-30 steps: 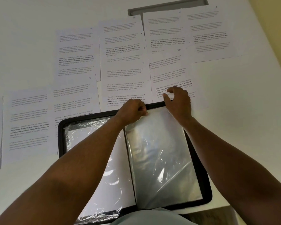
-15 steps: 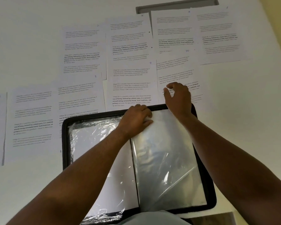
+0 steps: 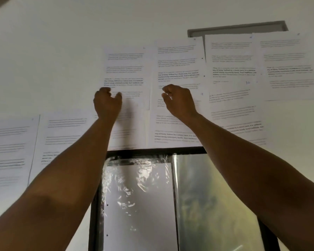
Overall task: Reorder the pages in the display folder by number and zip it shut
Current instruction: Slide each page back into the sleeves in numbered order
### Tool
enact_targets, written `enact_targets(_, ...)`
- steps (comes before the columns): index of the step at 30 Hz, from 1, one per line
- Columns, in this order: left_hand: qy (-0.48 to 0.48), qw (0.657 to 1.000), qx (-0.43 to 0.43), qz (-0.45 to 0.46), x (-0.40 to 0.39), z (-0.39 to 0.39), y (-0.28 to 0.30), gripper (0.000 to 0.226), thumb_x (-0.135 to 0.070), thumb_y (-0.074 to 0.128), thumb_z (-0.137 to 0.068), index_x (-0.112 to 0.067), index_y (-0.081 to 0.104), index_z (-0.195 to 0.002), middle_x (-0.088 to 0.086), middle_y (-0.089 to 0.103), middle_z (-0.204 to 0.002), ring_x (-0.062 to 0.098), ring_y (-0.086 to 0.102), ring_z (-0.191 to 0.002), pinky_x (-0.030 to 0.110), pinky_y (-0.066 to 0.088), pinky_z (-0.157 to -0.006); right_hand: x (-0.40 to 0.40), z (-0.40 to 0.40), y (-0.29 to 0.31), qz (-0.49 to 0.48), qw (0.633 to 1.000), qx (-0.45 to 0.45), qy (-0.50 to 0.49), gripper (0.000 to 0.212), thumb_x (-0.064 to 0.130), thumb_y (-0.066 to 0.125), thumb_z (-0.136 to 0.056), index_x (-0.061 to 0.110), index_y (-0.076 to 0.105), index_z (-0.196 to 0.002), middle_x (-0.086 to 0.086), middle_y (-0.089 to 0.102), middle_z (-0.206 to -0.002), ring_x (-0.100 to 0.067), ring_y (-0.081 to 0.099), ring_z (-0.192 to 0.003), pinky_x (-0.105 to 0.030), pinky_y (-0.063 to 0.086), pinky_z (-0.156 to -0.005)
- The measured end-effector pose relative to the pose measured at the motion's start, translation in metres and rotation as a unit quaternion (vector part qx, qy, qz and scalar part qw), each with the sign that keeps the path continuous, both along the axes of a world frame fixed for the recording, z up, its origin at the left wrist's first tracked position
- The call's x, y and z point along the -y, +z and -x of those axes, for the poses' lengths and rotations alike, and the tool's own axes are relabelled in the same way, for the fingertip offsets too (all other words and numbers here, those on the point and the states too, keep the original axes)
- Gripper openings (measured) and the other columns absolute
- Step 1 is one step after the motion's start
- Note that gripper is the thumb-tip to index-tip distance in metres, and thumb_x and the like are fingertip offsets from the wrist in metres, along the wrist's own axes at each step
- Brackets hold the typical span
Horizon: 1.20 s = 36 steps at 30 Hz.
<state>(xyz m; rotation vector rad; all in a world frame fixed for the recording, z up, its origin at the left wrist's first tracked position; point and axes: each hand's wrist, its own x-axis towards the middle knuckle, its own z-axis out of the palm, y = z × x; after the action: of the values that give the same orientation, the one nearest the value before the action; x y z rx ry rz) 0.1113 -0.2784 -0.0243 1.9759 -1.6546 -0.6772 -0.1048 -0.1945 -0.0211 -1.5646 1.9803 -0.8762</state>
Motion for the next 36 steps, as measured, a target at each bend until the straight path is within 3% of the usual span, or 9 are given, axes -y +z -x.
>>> enact_targets(7,0.038,0.994,0.054,-0.086,0.077,-0.012,-0.014,0.076,-0.048,0.07,-0.082,-0.002,0.045,-0.137,0.018,0.046,-0.139,0.033,0.044,-0.131,0.041,0.039,-0.105,0.064,-0.038,-0.022,-0.099,0.992,-0.037,0.074,0.039,0.021,0.056,-0.097,0.007,0.054,-0.134,-0.01,0.055,-0.137,-0.025,0.05,-0.127,-0.035,0.038,-0.108)
enact_targets(10,0.029,0.984,0.123,-0.127,0.093,-0.004,-0.015,0.092,-0.061,0.072,-0.073,-0.003,0.039,-0.137,0.017,0.041,-0.139,0.034,0.037,-0.132,0.049,0.036,-0.105,0.082,-0.044,-0.027,-0.092,0.988,-0.08,0.092,0.04,0.019,0.056,-0.097,0.004,0.052,-0.134,-0.011,0.051,-0.139,-0.026,0.047,-0.128,-0.036,0.038,-0.107)
enact_targets(13,0.052,0.979,0.141,-0.138,0.109,0.0,-0.02,0.099,-0.062,0.08,-0.061,-0.005,0.045,-0.133,0.013,0.049,-0.134,0.033,0.042,-0.129,0.049,0.041,-0.102,0.095,-0.05,-0.034,-0.092,0.982,-0.121,0.109,0.042,0.024,0.055,-0.097,0.005,0.051,-0.135,-0.01,0.048,-0.141,-0.025,0.04,-0.134,-0.034,0.034,-0.107)
enact_targets(16,0.061,0.981,0.089,-0.163,0.128,-0.002,-0.023,0.085,-0.053,0.087,-0.052,-0.007,0.059,-0.117,0.009,0.064,-0.119,0.03,0.056,-0.116,0.041,0.048,-0.095,0.101,-0.055,-0.041,-0.083,0.979,-0.147,0.112,0.043,0.027,0.056,-0.097,0.006,0.053,-0.133,-0.01,0.047,-0.143,-0.025,0.037,-0.136,-0.033,0.033,-0.108)
enact_targets(20,0.034,0.996,0.001,-0.08,0.14,-0.009,-0.02,0.026,-0.023,0.069,-0.076,-0.01,0.065,-0.098,0.006,0.068,-0.1,0.023,0.066,-0.094,0.025,0.052,-0.075,0.104,-0.056,-0.046,-0.069,0.975,-0.172,0.121,0.042,0.025,0.057,-0.096,0.004,0.053,-0.132,-0.011,0.047,-0.142,-0.026,0.038,-0.135,-0.032,0.032,-0.109)
enact_targets(24,-0.053,0.992,-0.094,0.066,0.134,-0.013,0.007,0.005,-0.024,0.06,-0.088,-0.024,0.055,-0.085,-0.001,0.064,-0.091,0.01,0.058,-0.081,0.008,0.043,-0.06,0.114,-0.054,-0.04,-0.062,0.991,-0.092,0.071,0.044,0.023,0.063,-0.092,0.002,0.056,-0.13,-0.014,0.05,-0.141,-0.027,0.043,-0.133,-0.032,0.033,-0.109)
enact_targets(28,-0.14,0.957,-0.165,0.192,0.129,-0.021,0.058,0.016,-0.024,0.055,-0.09,-0.036,0.046,-0.084,-0.005,0.063,-0.086,0.012,0.064,-0.079,0.028,0.052,-0.068,0.13,-0.047,-0.014,-0.034,0.998,0.045,-0.037,0.049,0.027,0.067,-0.09,0.005,0.053,-0.132,-0.011,0.054,-0.137,-0.023,0.052,-0.125,-0.025,0.035,-0.105)
enact_targets(30,-0.175,0.938,-0.181,0.237,0.121,-0.02,0.085,0.016,-0.018,0.053,-0.092,-0.033,0.047,-0.089,-0.005,0.062,-0.087,0.01,0.064,-0.08,0.03,0.051,-0.067,0.136,-0.041,0.004,-0.057,0.988,0.121,-0.079,0.055,0.036,0.065,-0.091,0.011,0.049,-0.137,-0.006,0.053,-0.139,-0.019,0.052,-0.125,-0.026,0.038,-0.106)
enact_targets(36,-0.192,0.917,-0.261,0.234,0.081,-0.012,0.145,0.007,-0.018,0.056,-0.094,-0.021,0.051,-0.095,0.004,0.066,-0.096,0.013,0.066,-0.086,0.029,0.053,-0.071,0.112,-0.022,0.056,-0.052,0.954,0.275,-0.104,0.072,0.05,0.063,-0.089,0.018,0.035,-0.146,-0.001,0.044,-0.147,-0.013,0.046,-0.13,-0.029,0.041,-0.106)
